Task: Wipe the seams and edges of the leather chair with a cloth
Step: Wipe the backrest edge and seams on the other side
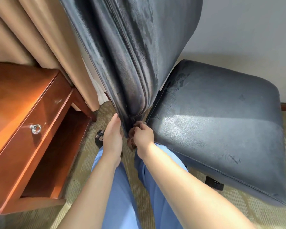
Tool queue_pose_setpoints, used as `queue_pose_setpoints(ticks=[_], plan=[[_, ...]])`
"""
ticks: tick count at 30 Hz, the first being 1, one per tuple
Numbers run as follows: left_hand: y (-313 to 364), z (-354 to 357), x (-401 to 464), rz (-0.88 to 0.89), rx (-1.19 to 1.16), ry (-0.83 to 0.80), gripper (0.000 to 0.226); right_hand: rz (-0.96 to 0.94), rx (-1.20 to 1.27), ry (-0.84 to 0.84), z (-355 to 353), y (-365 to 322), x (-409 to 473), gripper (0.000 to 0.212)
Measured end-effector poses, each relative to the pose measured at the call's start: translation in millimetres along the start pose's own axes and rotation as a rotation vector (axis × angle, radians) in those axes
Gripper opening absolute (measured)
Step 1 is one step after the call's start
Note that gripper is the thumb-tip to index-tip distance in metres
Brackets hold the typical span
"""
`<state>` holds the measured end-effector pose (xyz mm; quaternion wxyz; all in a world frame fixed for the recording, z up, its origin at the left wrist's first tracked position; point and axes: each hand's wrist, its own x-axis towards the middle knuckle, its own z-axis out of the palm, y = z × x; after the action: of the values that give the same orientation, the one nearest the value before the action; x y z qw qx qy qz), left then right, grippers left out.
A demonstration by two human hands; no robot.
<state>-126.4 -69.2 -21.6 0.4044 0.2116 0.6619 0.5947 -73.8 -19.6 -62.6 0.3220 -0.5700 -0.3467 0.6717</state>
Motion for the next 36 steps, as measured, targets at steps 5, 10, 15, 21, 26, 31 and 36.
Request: queue_pose_setpoints(ticks=[5, 10, 15, 21, 26, 31, 36], plan=[[8, -1, -4, 0.035, -0.051, -0.076, 0.032, -0.404, -0.055, 0.019, 13, 15, -24, 0.025], [7, -6, 0, -0.010, -0.066, -0.059, 0.032, -0.317, -0.211, 0.057, 21, 17, -1, 0.026], [5, -4, 2, -0.038, -0.114, -0.008, 0.029, 0.207, -0.205, -0.077, 15, 3, 14, 0.014], [6, -8, 4, -0.047, -0.119, -0.028, 0.024, 0.292, 0.145, -0.034, 17, 9, 15, 0.017], [9, -6, -3, -0.039, -0.097, -0.060, 0.028, 0.131, 0.108, -0.042, 13, 12, -15, 0.030], [13, -10, -6, -0.072, -0.114, -0.105, 0.033, -0.133, 0.174, -0.078, 27, 22, -29, 0.056], [17, -14, -9, -0.095, -0.116, -0.114, 0.032, -0.199, 0.099, -0.104, 26, 14, -36, 0.052]])
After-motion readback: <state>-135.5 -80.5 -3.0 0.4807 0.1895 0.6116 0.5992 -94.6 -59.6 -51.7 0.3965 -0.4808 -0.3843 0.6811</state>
